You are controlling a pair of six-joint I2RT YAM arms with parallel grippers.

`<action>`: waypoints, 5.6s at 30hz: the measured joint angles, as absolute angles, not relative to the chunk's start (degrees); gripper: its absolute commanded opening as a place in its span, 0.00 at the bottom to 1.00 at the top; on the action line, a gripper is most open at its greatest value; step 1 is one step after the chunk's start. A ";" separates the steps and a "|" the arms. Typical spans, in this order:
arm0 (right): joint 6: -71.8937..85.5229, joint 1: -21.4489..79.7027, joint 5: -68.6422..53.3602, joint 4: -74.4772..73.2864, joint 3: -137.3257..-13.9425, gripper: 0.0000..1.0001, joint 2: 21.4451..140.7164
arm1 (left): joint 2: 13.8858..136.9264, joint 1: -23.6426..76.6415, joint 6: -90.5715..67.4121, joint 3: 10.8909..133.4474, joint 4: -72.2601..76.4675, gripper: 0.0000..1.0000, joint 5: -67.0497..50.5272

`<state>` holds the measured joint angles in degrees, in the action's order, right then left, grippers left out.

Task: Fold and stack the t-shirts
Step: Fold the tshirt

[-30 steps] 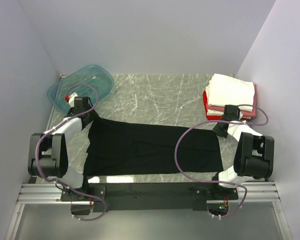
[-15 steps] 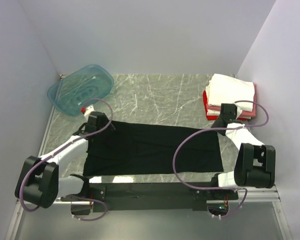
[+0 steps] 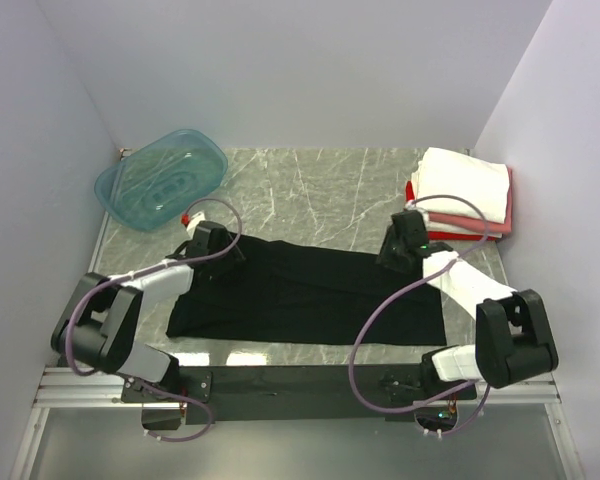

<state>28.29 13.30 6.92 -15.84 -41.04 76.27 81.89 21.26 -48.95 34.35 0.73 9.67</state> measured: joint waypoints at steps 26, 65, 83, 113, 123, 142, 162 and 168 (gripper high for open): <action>32.27 23.40 9.69 -19.31 -45.63 0.45 88.33 | 115.42 21.85 -44.34 73.93 -3.11 0.65 6.13; 37.65 36.82 4.91 -26.28 -47.81 0.49 77.58 | 133.08 23.33 -33.61 109.82 -12.99 0.73 -1.54; 36.14 24.01 9.65 -28.69 -41.95 0.51 76.47 | 118.89 23.57 -37.15 84.77 -14.83 0.71 2.48; 39.88 29.93 5.54 -20.97 -39.83 0.51 81.89 | 120.77 23.66 -36.82 85.03 -12.14 0.70 4.47; 43.92 34.85 4.62 -20.05 -36.80 0.51 78.72 | 126.39 23.66 -36.23 92.86 -12.38 0.70 3.70; 48.95 44.42 1.41 -19.25 -39.66 0.51 82.21 | 137.51 25.23 -30.68 109.97 -13.54 0.71 -2.55; 48.84 46.24 -0.67 -18.81 -45.50 0.51 88.25 | 141.53 24.77 -28.27 116.42 -13.26 0.75 -3.07; 47.57 46.59 4.12 -23.97 -45.01 0.52 80.66 | 127.92 25.34 -28.18 99.29 -12.69 0.79 -0.25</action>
<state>47.57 46.59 4.12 -23.97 -45.01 80.66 127.92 25.34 -28.18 99.29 -12.69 -0.25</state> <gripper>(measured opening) 0.515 0.772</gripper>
